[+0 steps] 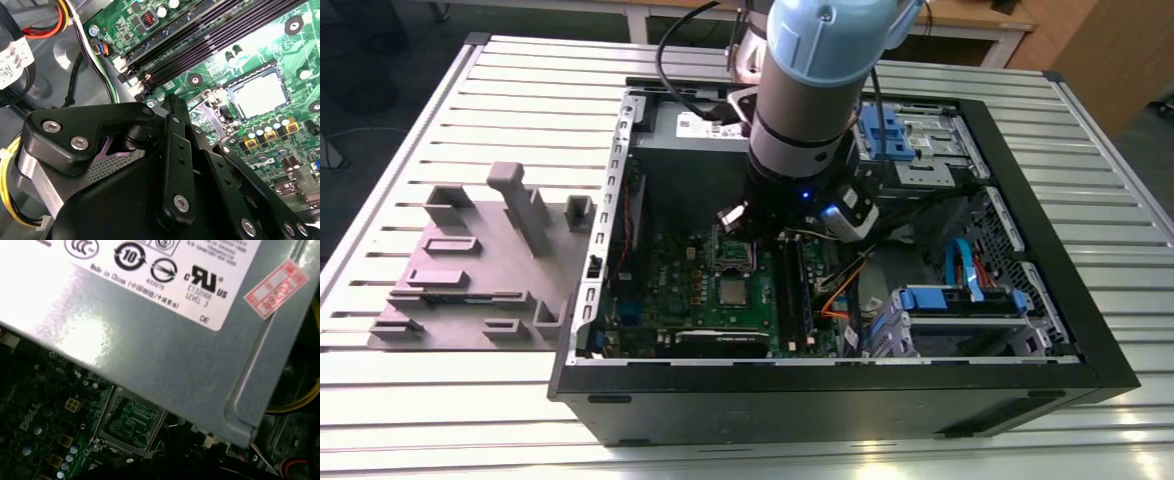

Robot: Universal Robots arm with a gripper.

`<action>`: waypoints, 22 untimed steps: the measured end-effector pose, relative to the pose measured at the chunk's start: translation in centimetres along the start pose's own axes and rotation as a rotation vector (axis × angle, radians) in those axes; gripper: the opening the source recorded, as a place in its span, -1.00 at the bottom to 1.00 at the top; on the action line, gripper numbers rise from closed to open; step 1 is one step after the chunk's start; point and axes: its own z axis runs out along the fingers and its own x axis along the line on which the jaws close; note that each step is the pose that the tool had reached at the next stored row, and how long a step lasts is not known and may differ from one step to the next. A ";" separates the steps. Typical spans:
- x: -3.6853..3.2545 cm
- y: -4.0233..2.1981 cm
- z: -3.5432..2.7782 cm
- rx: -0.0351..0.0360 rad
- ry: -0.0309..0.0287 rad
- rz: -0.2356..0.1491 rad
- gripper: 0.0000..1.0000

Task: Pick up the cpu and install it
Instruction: 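Close the cpu cover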

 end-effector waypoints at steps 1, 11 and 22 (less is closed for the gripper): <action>0.00 0.02 0.07 -0.0003 -0.0002 0.000 -0.80; 0.25 0.16 0.31 -0.0013 -0.0004 -0.001 -0.80; 0.60 0.25 0.08 -0.0015 -0.0005 -0.001 -0.80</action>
